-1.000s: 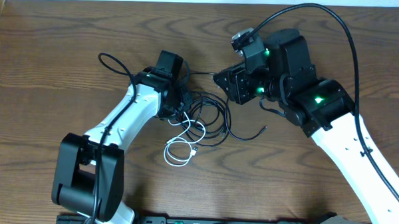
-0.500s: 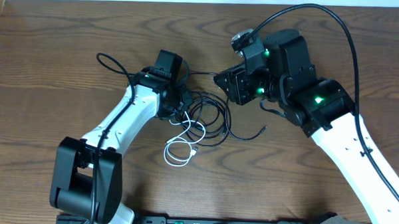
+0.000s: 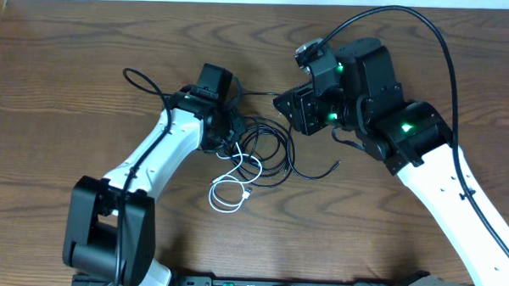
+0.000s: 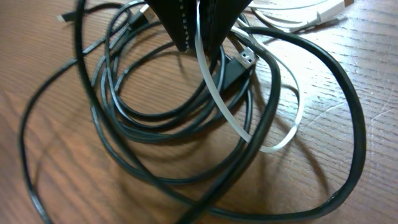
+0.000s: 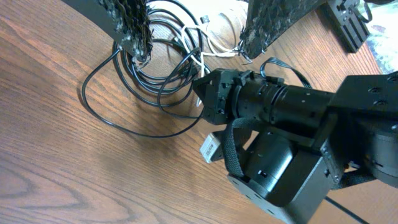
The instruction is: Untangle cables
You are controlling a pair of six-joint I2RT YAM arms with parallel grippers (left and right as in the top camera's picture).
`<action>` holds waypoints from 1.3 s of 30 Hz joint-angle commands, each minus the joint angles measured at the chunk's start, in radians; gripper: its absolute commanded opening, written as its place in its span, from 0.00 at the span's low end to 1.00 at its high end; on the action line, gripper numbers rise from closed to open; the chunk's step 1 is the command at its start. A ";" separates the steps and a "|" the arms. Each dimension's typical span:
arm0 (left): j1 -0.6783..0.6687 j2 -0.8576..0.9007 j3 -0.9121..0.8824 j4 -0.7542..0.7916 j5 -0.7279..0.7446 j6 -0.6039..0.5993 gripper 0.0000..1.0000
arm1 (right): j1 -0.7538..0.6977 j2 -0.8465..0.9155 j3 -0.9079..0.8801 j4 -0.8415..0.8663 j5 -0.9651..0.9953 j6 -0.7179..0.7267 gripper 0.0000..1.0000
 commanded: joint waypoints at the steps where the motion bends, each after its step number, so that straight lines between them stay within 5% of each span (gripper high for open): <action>1: 0.000 -0.095 0.014 0.000 0.016 0.006 0.07 | -0.002 0.006 0.000 -0.006 0.005 -0.021 0.45; 16: -0.001 -0.557 0.014 0.102 0.043 -0.006 0.08 | 0.003 0.007 -0.001 -0.015 0.023 -0.025 0.44; 32: -0.001 -0.718 0.014 0.562 0.121 -0.172 0.07 | 0.003 0.037 -0.046 -0.032 0.021 0.013 0.41; 39: -0.001 -0.716 0.014 0.786 0.122 -0.264 0.08 | 0.037 0.145 -0.057 0.006 0.011 0.102 0.32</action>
